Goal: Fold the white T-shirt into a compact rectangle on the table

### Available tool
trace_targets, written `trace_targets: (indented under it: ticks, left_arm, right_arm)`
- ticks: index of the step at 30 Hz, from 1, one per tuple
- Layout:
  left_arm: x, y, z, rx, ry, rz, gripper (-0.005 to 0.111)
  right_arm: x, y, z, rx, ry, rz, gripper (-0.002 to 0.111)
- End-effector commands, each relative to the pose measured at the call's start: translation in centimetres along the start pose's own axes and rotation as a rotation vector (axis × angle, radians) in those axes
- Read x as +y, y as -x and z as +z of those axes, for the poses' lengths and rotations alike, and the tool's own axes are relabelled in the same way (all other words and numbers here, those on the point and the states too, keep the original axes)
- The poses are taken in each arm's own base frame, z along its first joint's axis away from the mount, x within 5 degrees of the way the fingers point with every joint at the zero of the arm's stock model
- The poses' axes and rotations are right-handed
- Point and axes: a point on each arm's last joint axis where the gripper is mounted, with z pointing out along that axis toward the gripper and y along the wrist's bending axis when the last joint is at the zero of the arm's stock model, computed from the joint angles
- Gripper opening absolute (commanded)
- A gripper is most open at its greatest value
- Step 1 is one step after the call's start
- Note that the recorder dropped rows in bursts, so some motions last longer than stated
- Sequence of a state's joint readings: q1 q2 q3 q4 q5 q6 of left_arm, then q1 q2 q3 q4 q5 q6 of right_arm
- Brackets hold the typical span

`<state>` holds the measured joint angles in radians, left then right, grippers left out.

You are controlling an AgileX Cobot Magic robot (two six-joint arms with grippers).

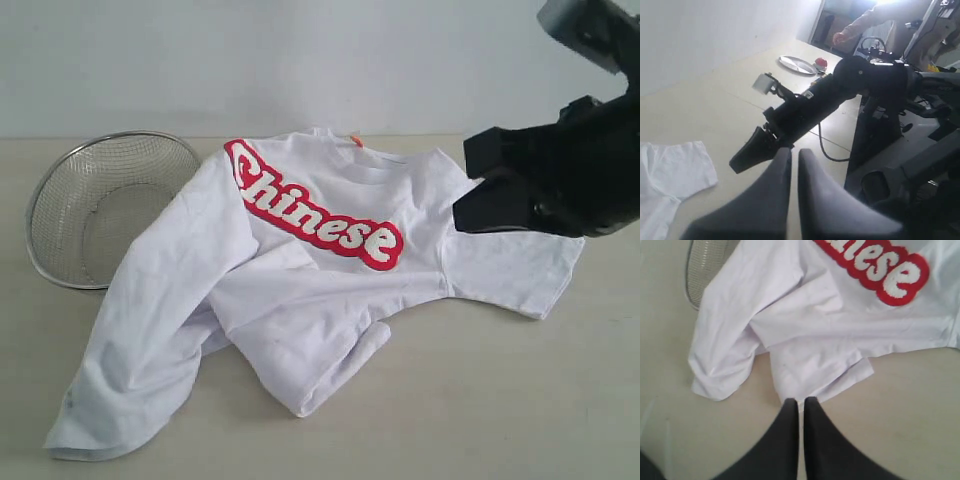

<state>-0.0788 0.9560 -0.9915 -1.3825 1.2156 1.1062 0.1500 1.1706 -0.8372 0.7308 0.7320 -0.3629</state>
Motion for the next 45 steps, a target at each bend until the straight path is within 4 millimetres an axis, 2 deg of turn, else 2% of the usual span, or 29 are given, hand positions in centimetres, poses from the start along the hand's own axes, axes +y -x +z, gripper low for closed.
trace_targets:
  ticks: [1, 5, 6, 7, 8, 10, 13, 16, 18, 20, 21, 25, 29, 33, 37, 45]
  left_arm:
    - [-1.4, -2.1, -0.5, 0.01, -0.008, -0.036, 0.005]
    - [-2.9, -4.0, -1.2, 0.037, 0.01, -0.006, 0.005]
    - [-3.6, -5.0, -1.5, 0.049, 0.019, -0.009, 0.005]
    - [-3.8, -5.5, -1.6, 0.057, 0.024, -0.012, 0.005]
    - [-4.0, -6.4, -1.7, 0.071, 0.03, -0.032, 0.005]
    - [-3.8, -7.5, -1.6, 0.088, 0.031, -0.063, 0.005]
    - [-3.4, -8.5, -1.5, 0.103, 0.029, -0.093, 0.005]
    - [-3.4, -8.6, -1.4, 0.105, 0.029, -0.098, 0.005]
    - [-3.4, -8.6, -1.4, 0.103, 0.028, -0.099, 0.005]
    - [-3.4, -8.6, -1.4, 0.103, 0.028, -0.099, 0.005]
    - [-3.4, -8.6, -1.4, 0.103, 0.028, -0.099, 0.005]
    - [-3.4, -8.6, -1.4, 0.103, 0.028, -0.099, 0.005]
    - [-3.4, -8.6, -1.4, 0.103, 0.028, -0.099, 0.005]
    - [-3.4, -8.6, -1.4, 0.099, 0.033, -0.099, 0.005]
    - [-3.1, -8.5, -1.4, 0.085, 0.059, -0.097, 0.005]
    - [-3.0, -8.4, -1.4, 0.076, 0.069, -0.096, 0.005]
  right_arm:
    - [-1.7, 0.0, 2.7, 0.082, -0.048, -0.008, 0.0]
    - [-3.5, -0.8, 6.2, 0.23, -0.052, -0.005, 0.005]
    - [-4.3, -1.2, 7.6, 0.272, -0.06, -0.006, 0.014]
    - [-4.5, -1.2, 8.1, 0.276, -0.062, 0.003, 0.018]
    - [-5.0, -1.4, 9.0, 0.287, -0.061, 0.016, 0.03]
    - [-5.3, -1.5, 10.0, 0.295, -0.04, 0.047, 0.044]
    - [-5.6, -1.4, 11.1, 0.266, -0.021, 0.075, 0.045]
    - [-6.9, 0.2, 11.4, 0.111, -0.142, 0.05, 0.043]
    - [-7.3, 1.2, 11.6, 0.051, -0.182, 0.036, 0.027]
    - [-7.9, 1.7, 12.6, 0.063, -0.204, 0.041, 0.003]
    - [-8.3, 1.9, 13.4, 0.076, -0.213, 0.051, 0.0]
    - [-10.9, 2.8, 14.8, 0.117, -0.289, 0.108, 0.0]
    - [-13.9, 3.6, 14.6, 0.155, -0.323, 0.179, 0.0]
    - [-16.1, 3.6, 14.0, 0.169, -0.363, 0.193, 0.0]
    - [-17.5, 3.3, 13.9, 0.182, -0.389, 0.2, 0.0]
    - [-18.7, 2.8, 15.6, 0.226, -0.399, 0.2, 0.0]
